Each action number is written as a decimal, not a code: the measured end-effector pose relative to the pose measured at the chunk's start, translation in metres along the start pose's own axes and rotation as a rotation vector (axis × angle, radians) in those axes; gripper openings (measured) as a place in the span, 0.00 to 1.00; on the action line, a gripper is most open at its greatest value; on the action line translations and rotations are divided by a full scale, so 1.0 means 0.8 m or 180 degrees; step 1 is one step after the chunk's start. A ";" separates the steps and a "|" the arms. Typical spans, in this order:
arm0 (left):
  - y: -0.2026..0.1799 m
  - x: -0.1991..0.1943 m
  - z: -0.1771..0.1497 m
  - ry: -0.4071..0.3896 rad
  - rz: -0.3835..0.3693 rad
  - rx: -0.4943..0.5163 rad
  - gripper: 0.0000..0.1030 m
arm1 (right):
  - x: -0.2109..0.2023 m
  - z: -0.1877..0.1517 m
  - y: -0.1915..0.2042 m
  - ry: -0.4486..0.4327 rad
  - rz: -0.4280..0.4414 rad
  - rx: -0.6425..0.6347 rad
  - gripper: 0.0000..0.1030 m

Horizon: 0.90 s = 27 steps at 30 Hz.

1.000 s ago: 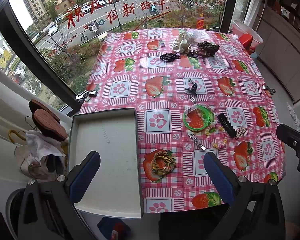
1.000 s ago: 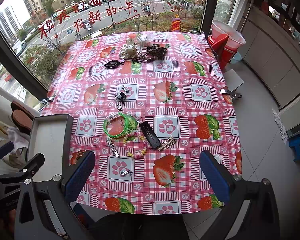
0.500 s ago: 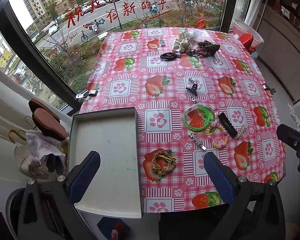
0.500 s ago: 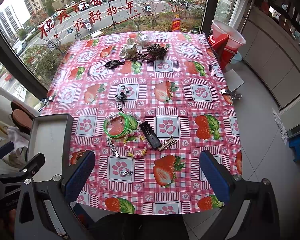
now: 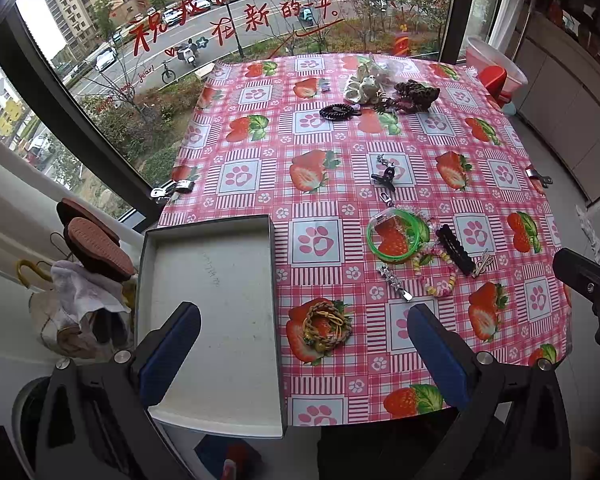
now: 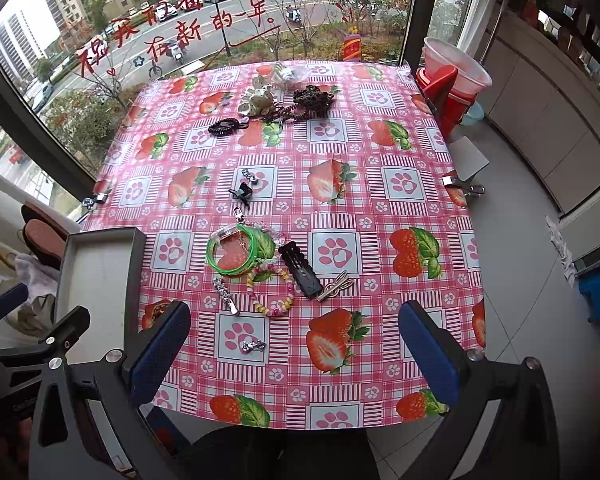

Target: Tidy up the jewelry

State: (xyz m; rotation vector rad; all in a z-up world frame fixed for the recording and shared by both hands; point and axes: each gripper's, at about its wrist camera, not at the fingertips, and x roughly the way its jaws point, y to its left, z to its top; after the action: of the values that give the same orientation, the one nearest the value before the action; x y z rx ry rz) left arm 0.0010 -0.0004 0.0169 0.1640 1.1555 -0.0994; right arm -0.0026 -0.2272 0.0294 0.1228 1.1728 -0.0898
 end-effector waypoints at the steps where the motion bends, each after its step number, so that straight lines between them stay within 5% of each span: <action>1: -0.001 0.000 0.000 0.0000 -0.0001 -0.0001 1.00 | 0.001 0.000 -0.001 0.0000 0.0000 0.0002 1.00; 16: 0.002 0.010 -0.007 0.0061 0.0000 0.0014 1.00 | 0.004 -0.002 -0.003 0.0030 0.0003 0.0028 1.00; 27: -0.020 0.074 0.006 0.0387 -0.0176 -0.0017 1.00 | 0.056 -0.014 -0.043 0.0298 -0.0028 0.0238 1.00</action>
State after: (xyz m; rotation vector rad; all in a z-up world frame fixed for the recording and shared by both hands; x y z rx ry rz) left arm 0.0269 -0.0169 -0.0369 0.1348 1.2818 -0.1367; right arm -0.0006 -0.2598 -0.0178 0.1895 1.2640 -0.1368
